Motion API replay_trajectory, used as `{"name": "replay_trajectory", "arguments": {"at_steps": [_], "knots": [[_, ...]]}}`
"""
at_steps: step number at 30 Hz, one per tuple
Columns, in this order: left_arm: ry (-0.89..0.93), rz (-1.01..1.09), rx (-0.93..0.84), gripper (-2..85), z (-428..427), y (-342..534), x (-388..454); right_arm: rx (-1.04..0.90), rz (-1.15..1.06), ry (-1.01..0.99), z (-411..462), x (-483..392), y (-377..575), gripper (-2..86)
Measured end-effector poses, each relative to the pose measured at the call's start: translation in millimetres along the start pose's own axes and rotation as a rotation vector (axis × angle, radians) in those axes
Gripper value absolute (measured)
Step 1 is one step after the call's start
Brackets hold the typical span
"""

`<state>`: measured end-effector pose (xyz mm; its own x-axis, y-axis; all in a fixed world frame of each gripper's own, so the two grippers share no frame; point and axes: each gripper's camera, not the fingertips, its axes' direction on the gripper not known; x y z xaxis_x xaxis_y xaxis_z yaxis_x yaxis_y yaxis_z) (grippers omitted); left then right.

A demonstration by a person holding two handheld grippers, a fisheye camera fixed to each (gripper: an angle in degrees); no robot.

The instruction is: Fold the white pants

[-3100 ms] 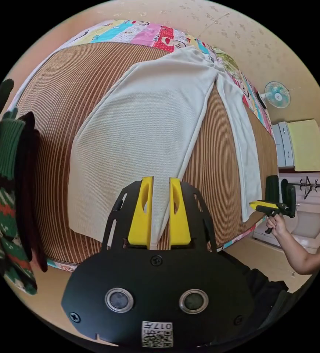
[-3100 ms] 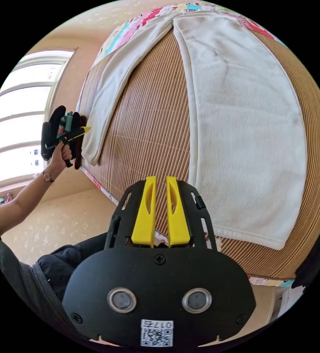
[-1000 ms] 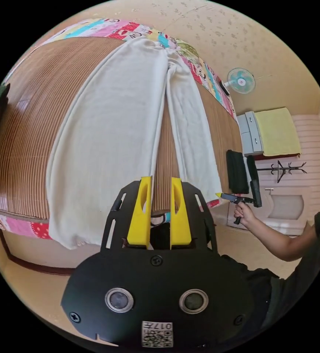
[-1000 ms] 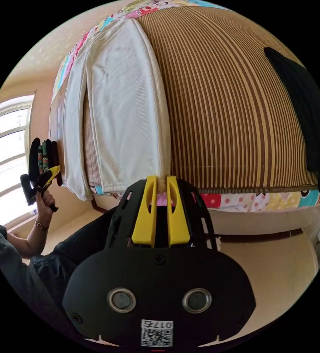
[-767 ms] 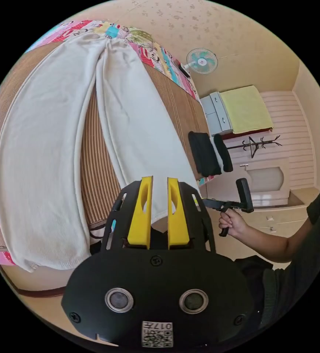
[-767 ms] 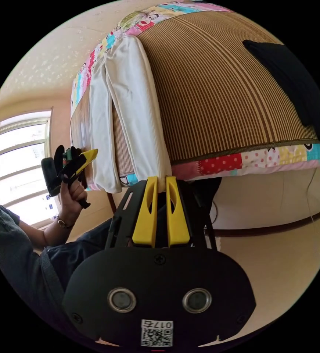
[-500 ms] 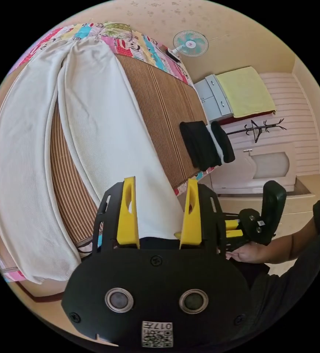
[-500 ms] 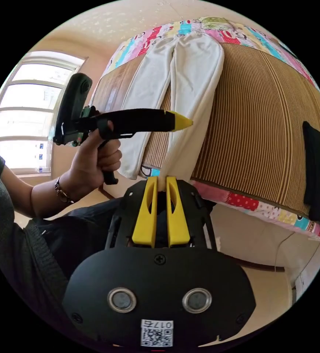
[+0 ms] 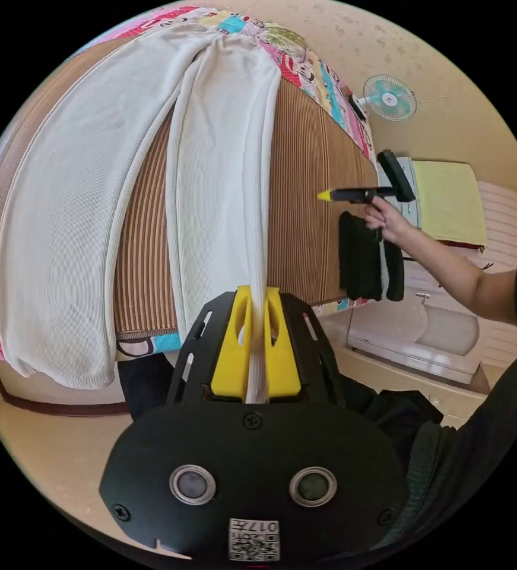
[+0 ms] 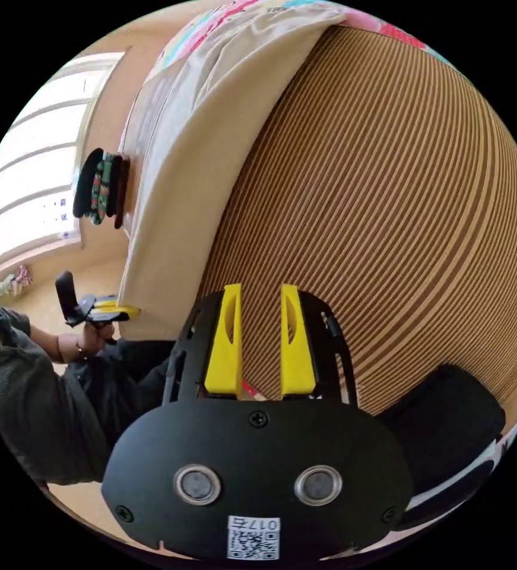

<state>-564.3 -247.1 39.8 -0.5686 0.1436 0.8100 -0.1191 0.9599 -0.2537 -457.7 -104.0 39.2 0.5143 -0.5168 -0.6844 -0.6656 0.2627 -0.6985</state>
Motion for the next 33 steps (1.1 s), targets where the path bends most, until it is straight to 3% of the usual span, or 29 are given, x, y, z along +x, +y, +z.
{"name": "replay_trajectory", "arguments": {"at_steps": [5,8,10,13,15,16,18,21,25,29,31,33], "knots": [[0.034,-0.047,0.017,3.7,18.6,11.9,3.7,0.535,0.108,-0.663,-70.1,121.3,-171.6,13.9],[0.051,-0.078,0.026,3.7,20.0,17.7,0.4,0.764,0.21,-0.76,-72.5,137.2,-238.2,13.5],[0.067,-0.093,0.04,3.6,18.9,22.4,-3.9,0.802,0.248,-0.697,-71.2,116.0,-272.2,11.5],[0.124,-0.129,0.052,3.0,14.2,31.8,-17.0,0.656,0.355,-0.327,-69.1,49.0,-322.7,5.7],[0.175,-0.148,0.088,2.7,1.3,42.3,-29.3,0.695,0.39,0.296,-83.8,-46.3,-329.1,4.3],[0.223,-0.132,0.133,2.7,-13.6,50.8,-39.7,0.694,0.354,0.408,-83.5,-71.8,-332.8,4.1],[0.227,-0.09,0.183,2.7,-42.3,63.5,-61.1,0.652,0.033,0.637,-66.2,-172.1,-344.0,3.7],[0.229,-0.011,0.181,3.0,-90.9,83.0,-116.7,0.653,-0.17,0.773,-37.6,-264.2,-354.5,3.6],[0.136,-0.11,0.202,3.9,-141.9,109.8,-209.6,0.683,-0.188,0.592,-5.5,-323.0,-414.0,4.7],[-0.012,-0.151,0.118,4.2,-141.5,107.5,-271.2,0.609,-0.005,0.202,62.5,-312.3,-493.0,4.8],[-0.06,-0.117,0.09,3.9,-135.5,106.0,-280.4,0.656,0.01,0.047,88.3,-304.5,-484.6,4.8],[-0.029,-0.104,0.091,3.7,-130.7,107.4,-285.3,0.565,-0.103,-0.039,128.0,-301.9,-454.3,5.4]]}}
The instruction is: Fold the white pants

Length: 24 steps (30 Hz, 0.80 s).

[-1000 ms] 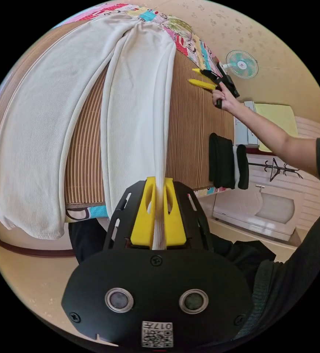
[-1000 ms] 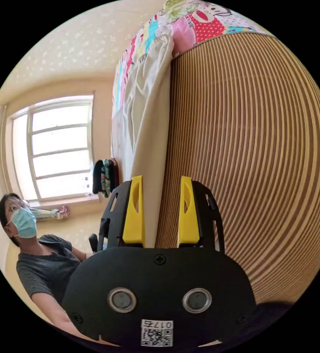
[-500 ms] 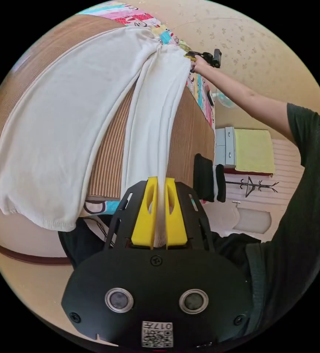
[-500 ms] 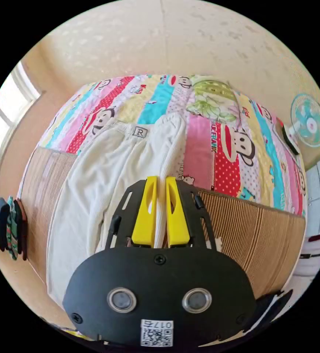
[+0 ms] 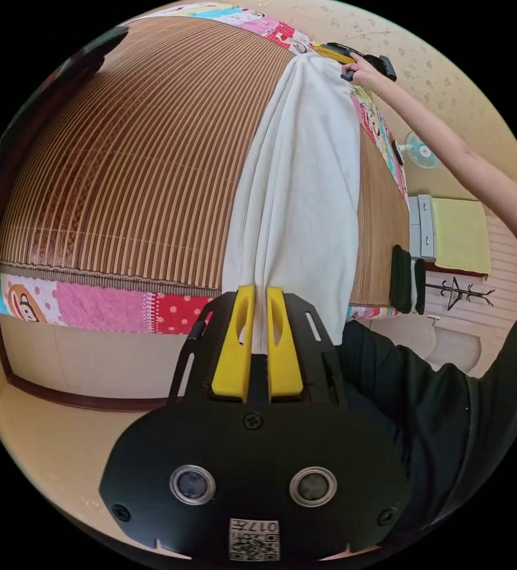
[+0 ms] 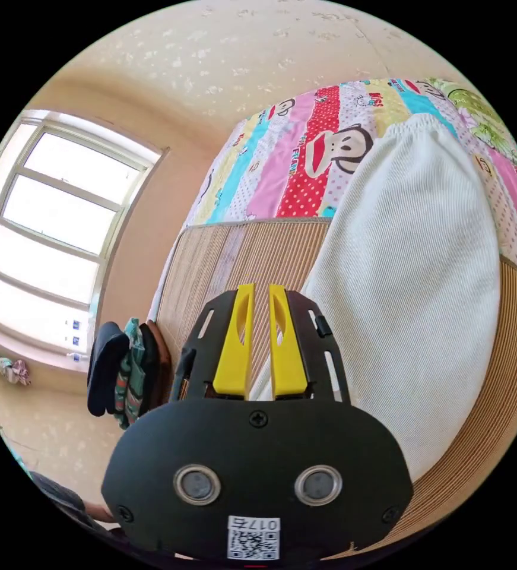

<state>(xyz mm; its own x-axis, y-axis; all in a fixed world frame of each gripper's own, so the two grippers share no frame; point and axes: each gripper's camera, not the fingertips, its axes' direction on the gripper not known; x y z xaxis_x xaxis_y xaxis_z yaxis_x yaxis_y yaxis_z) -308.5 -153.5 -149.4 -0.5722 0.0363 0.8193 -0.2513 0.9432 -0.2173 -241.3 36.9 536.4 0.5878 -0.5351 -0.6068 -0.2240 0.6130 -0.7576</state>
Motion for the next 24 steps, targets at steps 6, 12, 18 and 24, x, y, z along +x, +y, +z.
{"name": "replay_trajectory", "arguments": {"at_steps": [6,12,18,24], "knots": [[0.051,-0.009,0.002,3.6,-3.7,7.3,-1.8,-0.261,-0.077,0.249,-39.0,25.1,230.5,7.1],[-0.043,0.059,-0.062,3.8,-7.0,3.1,19.5,-0.292,0.422,0.273,-99.4,51.8,417.0,10.1],[0.055,0.159,-0.159,3.2,-25.1,-0.9,32.3,-0.402,0.475,-0.074,-77.5,51.6,474.8,3.7],[0.52,0.255,0.019,2.6,-116.3,23.5,29.7,-0.184,0.492,-0.389,-159.3,59.8,467.5,2.5]]}}
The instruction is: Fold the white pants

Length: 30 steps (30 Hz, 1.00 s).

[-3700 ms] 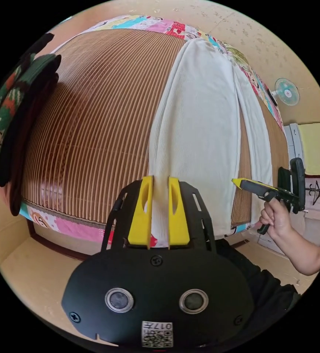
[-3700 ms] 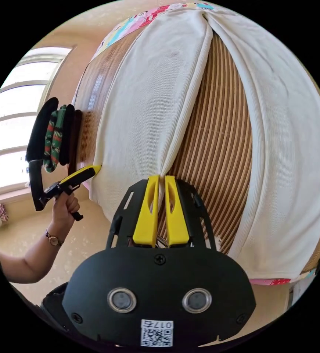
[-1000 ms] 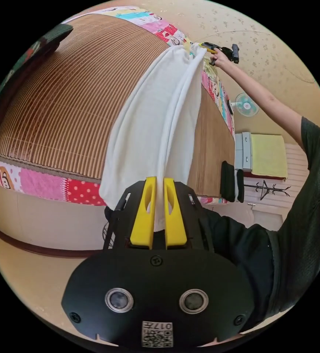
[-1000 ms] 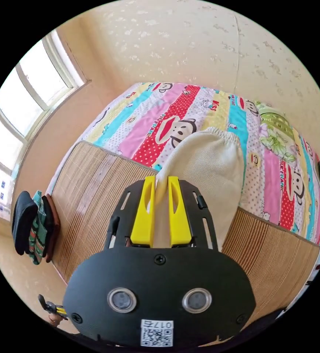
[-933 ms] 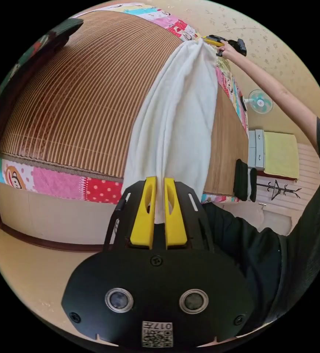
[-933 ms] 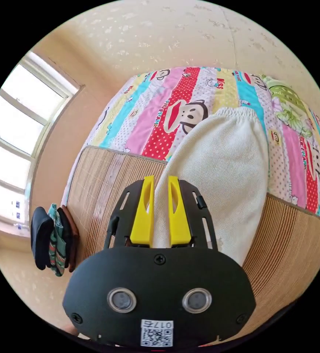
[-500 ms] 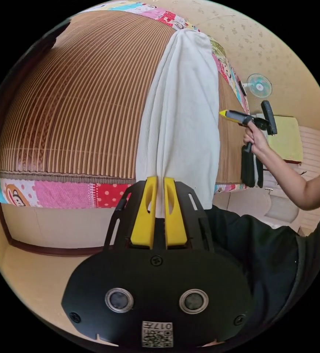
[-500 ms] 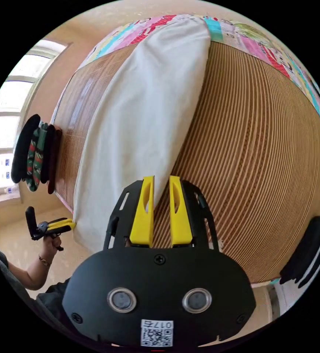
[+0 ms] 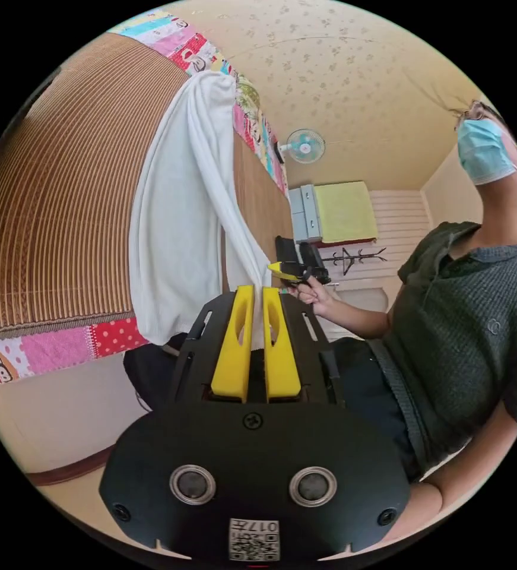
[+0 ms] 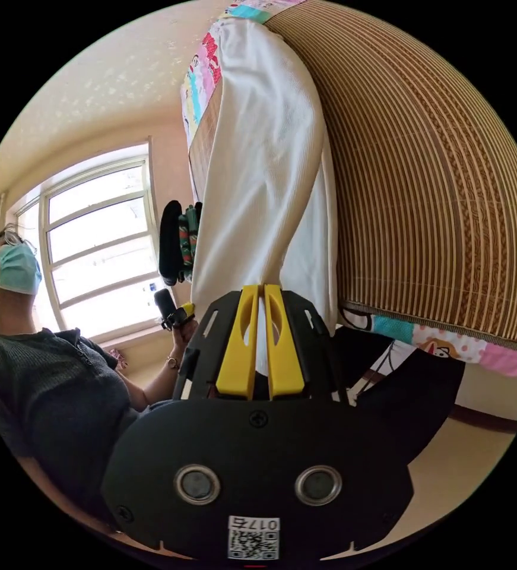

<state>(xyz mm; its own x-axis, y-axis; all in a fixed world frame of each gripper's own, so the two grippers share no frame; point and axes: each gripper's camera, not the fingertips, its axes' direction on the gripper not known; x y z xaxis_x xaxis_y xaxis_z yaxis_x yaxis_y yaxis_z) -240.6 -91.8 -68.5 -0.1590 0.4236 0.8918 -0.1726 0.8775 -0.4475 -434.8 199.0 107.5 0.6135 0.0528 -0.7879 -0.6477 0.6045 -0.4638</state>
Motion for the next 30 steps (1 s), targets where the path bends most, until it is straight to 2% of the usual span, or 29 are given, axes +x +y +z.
{"name": "replay_trajectory", "arguments": {"at_steps": [3,9,12,16,19,21,25,28,30], "knots": [[-0.01,-0.019,0.07,2.1,-35.8,8.8,-5.7,-0.045,-0.032,0.029,2.0,1.0,-3.9,2.5],[-0.389,-0.274,-0.099,-0.4,-3.1,28.0,-75.4,-0.107,-0.057,0.317,44.3,56.1,-24.4,3.9],[-0.48,-0.367,-0.127,0.1,2.0,37.0,-89.9,-0.141,0.026,0.218,38.1,87.5,-24.3,6.1],[-0.441,-0.301,0.028,8.5,-24.3,14.8,-65.4,-0.117,0.041,0.19,11.6,108.8,-15.4,10.8],[-0.44,-0.197,-0.043,14.0,-17.9,-19.6,-57.7,-0.125,0.038,0.135,-2.5,131.3,-19.1,14.2],[-0.471,-0.172,-0.126,14.0,-5.9,-33.6,-64.8,-0.191,0.014,0.006,0.1,150.5,-26.8,14.9],[-0.369,-0.218,-0.256,10.3,18.1,-34.2,-90.7,-0.218,0.01,-0.032,2.3,161.3,-35.4,13.7],[-0.226,-0.379,-0.143,8.0,9.3,-15.3,-109.7,-0.212,0.064,0.093,-1.9,158.9,-41.3,8.5],[-0.206,-0.362,-0.101,6.0,-0.2,-7.3,-106.2,-0.224,-0.003,0.072,-11.4,151.1,-37.1,5.5]]}}
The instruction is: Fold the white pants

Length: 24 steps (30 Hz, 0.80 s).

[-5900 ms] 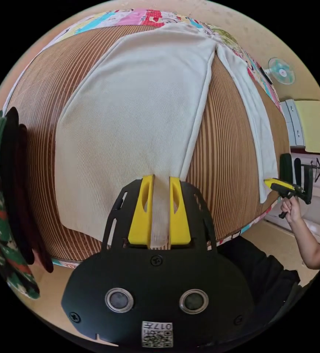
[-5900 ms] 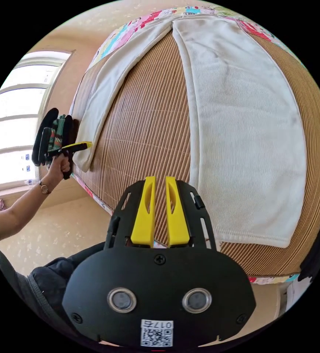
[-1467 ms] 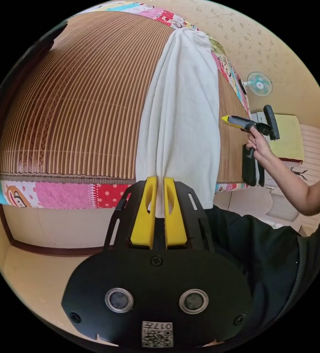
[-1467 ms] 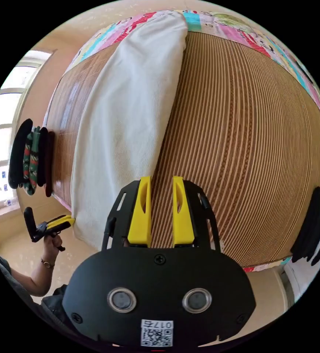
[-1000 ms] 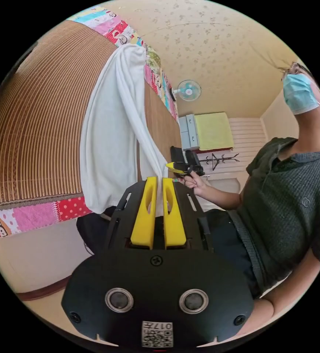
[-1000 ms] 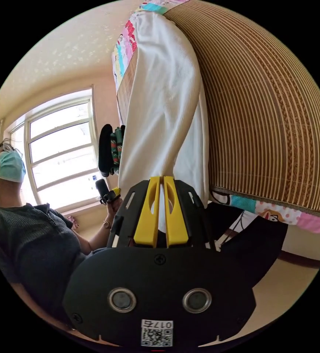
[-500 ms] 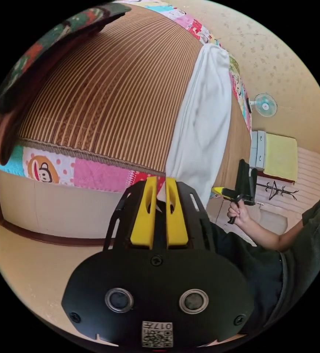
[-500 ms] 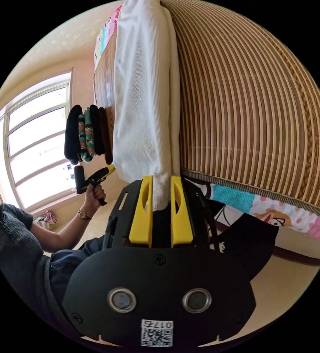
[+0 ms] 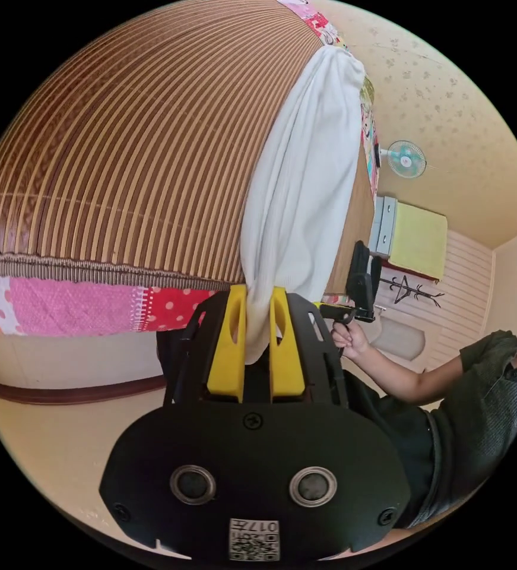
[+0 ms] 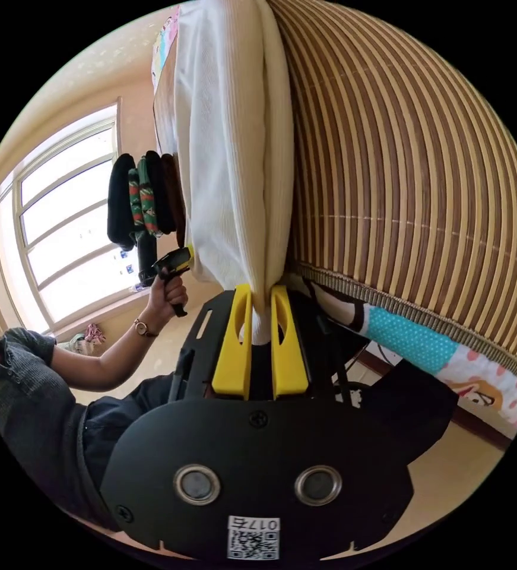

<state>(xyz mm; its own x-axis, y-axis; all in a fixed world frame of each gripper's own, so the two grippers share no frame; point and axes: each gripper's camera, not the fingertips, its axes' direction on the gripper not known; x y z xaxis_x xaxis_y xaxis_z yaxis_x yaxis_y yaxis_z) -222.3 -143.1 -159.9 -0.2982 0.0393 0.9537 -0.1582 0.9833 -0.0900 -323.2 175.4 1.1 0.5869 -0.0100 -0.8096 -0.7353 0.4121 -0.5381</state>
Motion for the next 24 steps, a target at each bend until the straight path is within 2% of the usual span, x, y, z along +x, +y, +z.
{"name": "replay_trajectory", "arguments": {"at_steps": [1,4,6,10,12,14,17,19,21,23,24], "knots": [[-0.003,0.025,0.014,5.5,-6.7,5.2,4.0,0.0,-0.022,-0.006,-5.1,-1.0,3.2,5.0],[0.046,0.111,-0.09,5.1,-13.9,14.1,17.5,-0.031,-0.129,-0.09,-39.6,3.8,30.0,3.7],[0.104,0.156,-0.189,5.1,-12.9,23.7,27.0,-0.058,-0.168,-0.282,-72.5,15.3,63.1,3.3],[0.434,0.182,-0.332,5.0,-11.5,59.9,55.3,-0.058,-0.182,-0.562,-114.1,5.2,112.6,3.0],[0.63,0.152,-0.319,5.0,-17.7,66.3,65.4,0.056,-0.198,-0.77,-140.5,-8.9,124.1,3.4],[0.848,0.125,-0.187,5.0,-32.9,49.1,80.2,0.225,-0.183,-0.898,-159.6,-11.2,114.4,4.1],[0.964,0.1,0.047,5.1,-40.9,-18.1,90.4,0.508,-0.131,-0.927,-182.2,-7.0,66.5,5.4],[1.002,0.085,0.164,5.3,-37.3,-74.7,91.5,0.618,-0.103,-0.955,-189.1,1.2,16.2,6.6],[0.956,0.1,0.247,7.1,-33.5,-137.7,91.2,0.706,-0.037,-0.976,-197.3,17.6,-61.9,10.1],[0.777,0.047,0.37,13.0,-41.0,-204.1,79.4,0.759,-0.024,-0.904,-211.6,26.8,-111.7,13.4],[0.728,0.034,0.402,13.2,-45.5,-215.6,77.0,0.792,-0.054,-0.891,-224.0,26.1,-133.2,13.7]]}}
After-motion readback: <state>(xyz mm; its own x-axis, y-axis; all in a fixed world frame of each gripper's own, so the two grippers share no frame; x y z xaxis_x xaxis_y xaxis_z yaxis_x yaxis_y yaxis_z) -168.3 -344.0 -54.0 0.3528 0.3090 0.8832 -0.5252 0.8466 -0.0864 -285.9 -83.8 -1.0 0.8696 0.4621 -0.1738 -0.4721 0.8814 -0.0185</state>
